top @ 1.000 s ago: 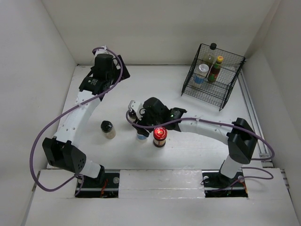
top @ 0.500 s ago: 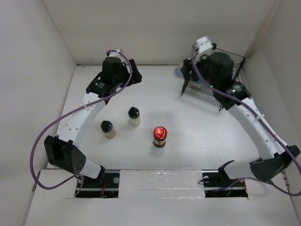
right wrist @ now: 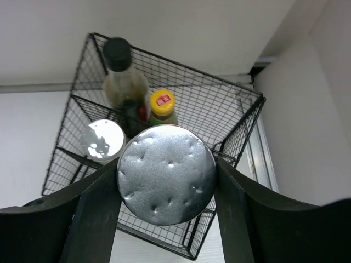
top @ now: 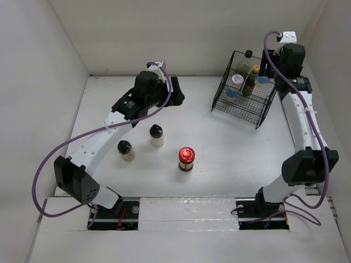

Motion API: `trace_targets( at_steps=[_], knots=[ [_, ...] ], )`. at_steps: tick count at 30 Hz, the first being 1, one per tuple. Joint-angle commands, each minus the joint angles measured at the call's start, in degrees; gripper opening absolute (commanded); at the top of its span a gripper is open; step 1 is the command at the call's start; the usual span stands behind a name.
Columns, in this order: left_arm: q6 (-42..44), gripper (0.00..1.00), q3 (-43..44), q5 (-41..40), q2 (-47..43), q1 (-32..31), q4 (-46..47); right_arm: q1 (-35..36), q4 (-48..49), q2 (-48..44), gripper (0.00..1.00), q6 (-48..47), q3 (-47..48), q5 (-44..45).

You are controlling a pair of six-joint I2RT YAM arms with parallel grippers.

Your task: Organize the condiment bottles

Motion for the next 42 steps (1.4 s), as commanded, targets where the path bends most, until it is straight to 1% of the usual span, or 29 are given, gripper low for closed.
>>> trace_targets(
  at_steps=[1, 2, 6, 13, 14, 16, 18, 21, 22, 25, 31, 38, 42],
  knots=[
    [1.42, 0.87, -0.45, -0.61, -2.58, 0.41, 2.51, -1.37, 5.35, 1.17, 0.31, 1.54, 5.86, -2.86],
    [1.94, 0.87, -1.06, -0.61, -3.11, 0.41, 2.51, -2.24, 5.35, 1.97, 0.31, 1.55, 6.48, -4.95],
    [1.95, 0.87, -1.59, -1.14, -3.11, 0.41, 2.51, -4.0, 4.74, 4.44, 0.31, 2.17, 7.1, -7.07],
    [1.42, 0.87, -1.07, -1.67, -2.5, 0.41, 2.51, -4.01, 5.53, 8.03, 0.31, 3.83, 5.78, -9.97],
    [1.42, 0.87, -1.06, -1.67, -2.5, 0.41, 2.51, -4.01, 5.53, 8.04, 0.29, 3.83, 5.78, -9.98],
    [1.42, 0.87, -0.54, -1.67, -2.5, 0.41, 1.98, -3.48, 5.53, 8.57, 0.29, 3.83, 4.38, -9.98],
    [1.42, 0.87, -0.54, -1.67, -1.97, 0.41, 1.98, -2.35, 7.19, 7.17, 0.29, 3.83, 2.1, -9.27],
    [1.42, 0.87, -0.02, -1.67, -1.44, 0.41, 1.98, -1.82, 7.2, 7.16, 0.28, 3.83, 1.38, -9.27],
    [0.9, 0.87, -0.01, -1.67, -1.44, 0.41, 1.98, -1.81, 7.2, 5.94, 0.27, 3.83, 0.69, -8.75],
    [0.89, 0.87, 0.51, -1.67, -0.91, 0.41, 1.98, -1.2, 7.99, 3.57, 0.27, 3.83, -1.42, -8.04],
    [0.89, 0.87, 1.04, -1.67, -0.39, 0.41, 1.98, -1.2, 7.99, 2.94, 0.26, 2.78, -0.9, -7.43],
    [1.42, 0.87, 1.04, -1.67, -0.39, 0.41, 1.98, -3.65, 7.99, 7.59, 0.26, 2.78, 0.5, -8.83],
    [1.42, 0.87, 1.04, -1.67, -0.91, 0.41, 1.45, -3.66, 8.6, 9.71, 0.26, 2.78, 1.74, -9.62]
  ],
)
